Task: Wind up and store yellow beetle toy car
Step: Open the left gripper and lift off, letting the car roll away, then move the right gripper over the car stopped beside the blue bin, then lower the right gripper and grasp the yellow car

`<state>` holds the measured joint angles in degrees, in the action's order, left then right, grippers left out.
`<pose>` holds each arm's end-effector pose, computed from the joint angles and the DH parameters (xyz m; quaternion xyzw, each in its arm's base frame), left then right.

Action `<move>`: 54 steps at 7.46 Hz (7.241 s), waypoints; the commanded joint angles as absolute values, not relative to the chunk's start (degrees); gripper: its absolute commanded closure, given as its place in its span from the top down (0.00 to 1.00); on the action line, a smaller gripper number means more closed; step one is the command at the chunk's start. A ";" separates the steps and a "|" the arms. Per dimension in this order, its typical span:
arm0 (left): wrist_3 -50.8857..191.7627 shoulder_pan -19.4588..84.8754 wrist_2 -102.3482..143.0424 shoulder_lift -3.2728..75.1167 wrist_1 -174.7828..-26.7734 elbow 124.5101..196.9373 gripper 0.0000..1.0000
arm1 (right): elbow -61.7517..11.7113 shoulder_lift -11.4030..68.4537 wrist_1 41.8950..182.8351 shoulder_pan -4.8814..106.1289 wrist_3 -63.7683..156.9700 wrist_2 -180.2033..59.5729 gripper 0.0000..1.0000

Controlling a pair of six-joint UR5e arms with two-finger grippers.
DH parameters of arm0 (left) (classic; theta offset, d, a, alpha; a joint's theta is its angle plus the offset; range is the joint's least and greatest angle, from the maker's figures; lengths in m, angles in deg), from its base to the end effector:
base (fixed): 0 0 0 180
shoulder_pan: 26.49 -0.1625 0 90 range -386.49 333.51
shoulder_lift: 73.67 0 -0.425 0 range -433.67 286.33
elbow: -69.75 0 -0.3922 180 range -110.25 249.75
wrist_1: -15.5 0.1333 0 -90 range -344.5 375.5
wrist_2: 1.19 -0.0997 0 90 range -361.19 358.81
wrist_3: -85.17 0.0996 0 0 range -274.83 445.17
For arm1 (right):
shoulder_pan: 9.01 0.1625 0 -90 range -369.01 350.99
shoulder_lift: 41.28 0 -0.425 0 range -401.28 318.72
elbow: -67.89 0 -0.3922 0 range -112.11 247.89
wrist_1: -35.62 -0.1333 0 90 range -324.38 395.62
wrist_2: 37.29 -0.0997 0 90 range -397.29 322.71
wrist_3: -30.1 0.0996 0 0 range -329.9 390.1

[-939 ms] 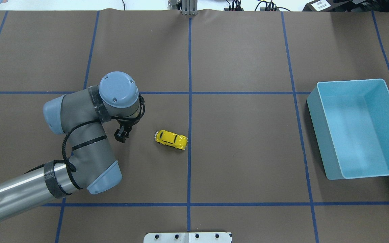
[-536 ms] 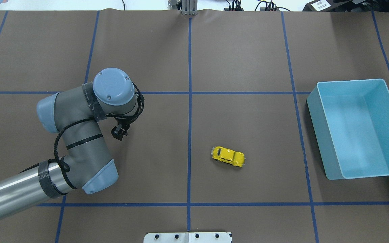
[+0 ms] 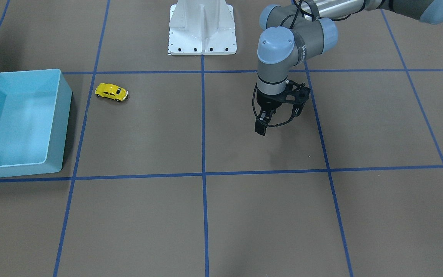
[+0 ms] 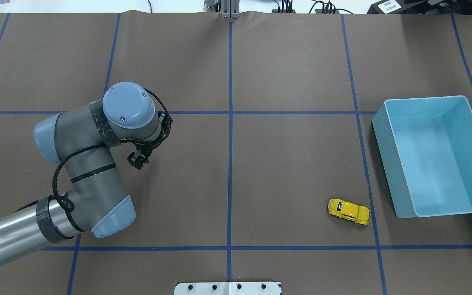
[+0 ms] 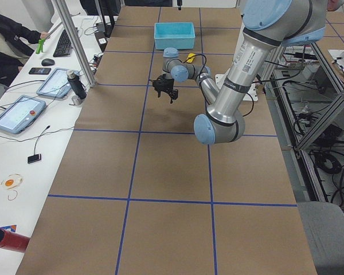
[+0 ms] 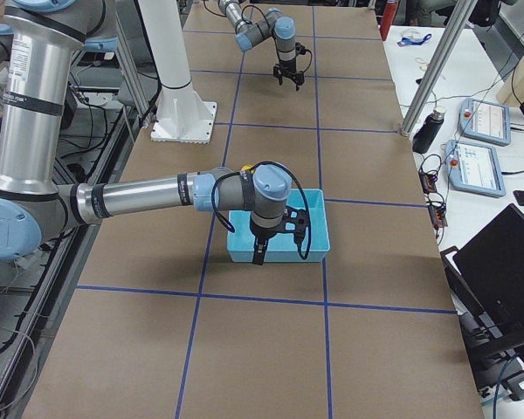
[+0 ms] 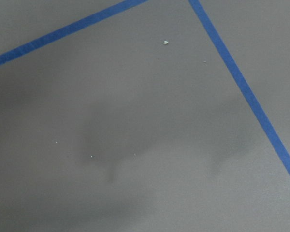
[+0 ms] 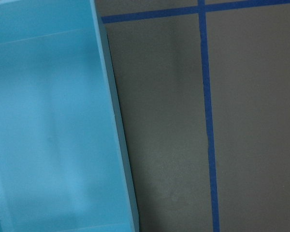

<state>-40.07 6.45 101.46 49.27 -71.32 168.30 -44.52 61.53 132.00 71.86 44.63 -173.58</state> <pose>0.4961 -0.4543 0.2738 -0.1106 0.3240 -0.4963 0.7978 -0.0023 -0.4006 0.5746 -0.0553 -0.3899 0.0323 0.9186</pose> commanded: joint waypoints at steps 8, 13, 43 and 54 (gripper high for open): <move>-29.37 6.91 101.38 49.02 -71.33 169.42 1.00 | -47.06 54.18 133.70 65.64 51.28 -175.11 1.00; -21.63 7.79 101.38 49.02 -73.00 169.07 1.00 | -52.52 50.74 135.72 59.99 77.69 -177.04 0.98; 2.99 0.23 93.30 40.06 -77.31 179.35 1.00 | -47.86 53.99 102.59 16.84 189.97 -145.14 1.00; 3.69 0.32 93.12 39.71 -76.96 179.88 1.00 | -47.16 54.87 102.59 13.67 192.79 -142.94 0.60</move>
<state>3.69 0.32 93.12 39.77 -76.96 179.88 -47.08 54.85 102.59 13.63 192.78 -142.87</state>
